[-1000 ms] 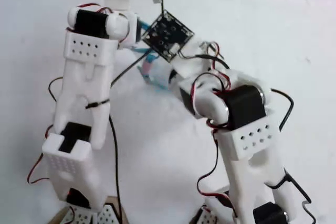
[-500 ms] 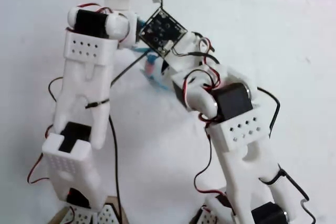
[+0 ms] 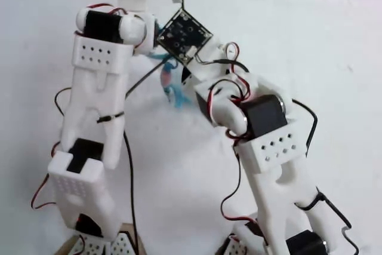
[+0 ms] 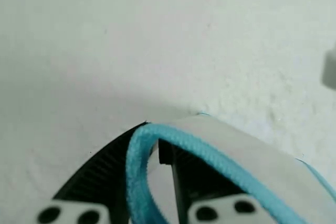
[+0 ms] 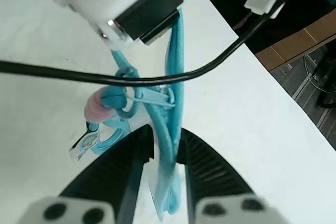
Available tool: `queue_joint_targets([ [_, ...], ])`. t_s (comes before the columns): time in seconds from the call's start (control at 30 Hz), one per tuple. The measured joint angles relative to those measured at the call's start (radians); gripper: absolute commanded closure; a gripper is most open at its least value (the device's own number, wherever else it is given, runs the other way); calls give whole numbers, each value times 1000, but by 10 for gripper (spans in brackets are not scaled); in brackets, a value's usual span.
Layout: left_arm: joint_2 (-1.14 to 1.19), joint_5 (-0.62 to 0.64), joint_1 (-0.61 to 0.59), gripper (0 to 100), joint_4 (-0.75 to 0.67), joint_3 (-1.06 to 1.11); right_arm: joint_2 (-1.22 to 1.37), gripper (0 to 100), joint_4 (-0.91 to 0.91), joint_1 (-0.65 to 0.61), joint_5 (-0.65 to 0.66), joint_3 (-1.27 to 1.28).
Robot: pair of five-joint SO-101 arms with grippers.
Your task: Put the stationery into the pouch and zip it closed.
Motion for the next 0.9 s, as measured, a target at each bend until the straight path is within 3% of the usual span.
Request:
queue_joint_targets([
  [0.13, 0, 0, 0, 958, 0, 0, 0, 981, 0, 0, -32, 0],
  [0.33, 5, -2, -3, 774, 55, -66, -2, 981, 0, -5, -83, 0],
  [0.63, -18, -5, -23, 754, 123, -146, -2, 981, 0, -3, -173, 0],
  [0.9, -222, -6, -104, 721, 124, -152, 2, 981, 0, -2, -230, 2],
])
